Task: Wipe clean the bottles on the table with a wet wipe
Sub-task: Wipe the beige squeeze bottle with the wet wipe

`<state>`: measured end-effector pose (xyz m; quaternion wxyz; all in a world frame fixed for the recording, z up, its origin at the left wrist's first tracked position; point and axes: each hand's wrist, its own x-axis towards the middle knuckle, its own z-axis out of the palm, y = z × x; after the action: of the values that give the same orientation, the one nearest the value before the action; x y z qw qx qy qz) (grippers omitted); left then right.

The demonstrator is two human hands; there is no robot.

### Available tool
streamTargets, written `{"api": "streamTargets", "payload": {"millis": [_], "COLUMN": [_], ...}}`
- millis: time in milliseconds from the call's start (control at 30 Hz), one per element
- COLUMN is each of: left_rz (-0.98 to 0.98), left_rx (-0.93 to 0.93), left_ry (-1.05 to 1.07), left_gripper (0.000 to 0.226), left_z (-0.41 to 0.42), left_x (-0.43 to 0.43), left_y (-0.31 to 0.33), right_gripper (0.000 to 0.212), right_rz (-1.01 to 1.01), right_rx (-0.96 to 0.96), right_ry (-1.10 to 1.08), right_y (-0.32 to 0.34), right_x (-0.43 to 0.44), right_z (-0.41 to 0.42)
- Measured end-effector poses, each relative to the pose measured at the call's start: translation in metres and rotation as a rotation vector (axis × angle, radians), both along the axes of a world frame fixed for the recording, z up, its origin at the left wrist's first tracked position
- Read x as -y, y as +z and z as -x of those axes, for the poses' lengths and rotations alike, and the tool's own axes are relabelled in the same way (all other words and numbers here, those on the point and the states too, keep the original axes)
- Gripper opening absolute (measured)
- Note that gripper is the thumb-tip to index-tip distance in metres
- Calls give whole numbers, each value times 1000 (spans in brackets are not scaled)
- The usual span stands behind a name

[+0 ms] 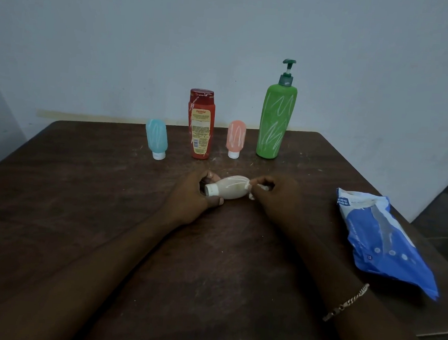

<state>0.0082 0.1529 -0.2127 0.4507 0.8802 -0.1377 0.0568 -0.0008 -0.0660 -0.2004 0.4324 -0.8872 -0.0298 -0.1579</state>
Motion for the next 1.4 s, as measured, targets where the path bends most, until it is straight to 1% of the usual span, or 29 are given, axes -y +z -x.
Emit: {"api": "streamTargets", "payload": {"millis": [67, 133, 233, 300, 433, 600, 700, 767, 867, 933, 1033, 1100, 1267, 1400], "left_rz": [-2, -14, -21, -26, -38, -43, -34, -39, -43, -42, -38, -46, -50, -58], "left_rx": [5, 16, 20, 16, 26, 41, 42, 37, 32, 22, 26, 21, 29, 23], "left_ry": [-4, -7, -12, -11, -7, -9, -16, -16, -2, 5, -5, -2, 23, -3], "left_gripper": [41, 41, 42, 44, 46, 45, 46, 47, 47, 48, 48, 48, 47, 45], "left_z": [0, 1, 1, 1, 1, 1, 2, 1, 0, 1, 2, 2, 4, 5], "left_x": [0, 0, 0, 0, -1, -2, -1, -1, -2, -1, -1, -1, 0, 0], "left_y": [0, 1, 1, 1, 1, 1, 1, 1, 1, 1, 2, 2, 4, 5], "right_gripper": [8, 8, 9, 10, 10, 12, 9, 10, 12, 12, 11, 11, 14, 12], "right_rz": [-48, -63, 14, 60, -22, 85, 32, -3, 83, 123, 55, 31, 133, 107], "right_rx": [8, 57, 104, 98, 56, 133, 75, 77, 166, 162, 110, 119, 204, 213], "right_ry": [-21, -34, -3, -1, -30, 8, -14, -26, 12, 36, -12, -31, 89, 2], "right_y": [1, 3, 0, -1, 3, -1, 0, 4, 3, 0, 2, 4, 2, 4], "right_x": [3, -1, -11, -9, -2, -14, -2, -6, -24, -23, -11, -16, -31, -21], "right_z": [-2, -5, -1, 2, -6, 2, -2, -4, 4, 9, 3, 0, 11, 6]}}
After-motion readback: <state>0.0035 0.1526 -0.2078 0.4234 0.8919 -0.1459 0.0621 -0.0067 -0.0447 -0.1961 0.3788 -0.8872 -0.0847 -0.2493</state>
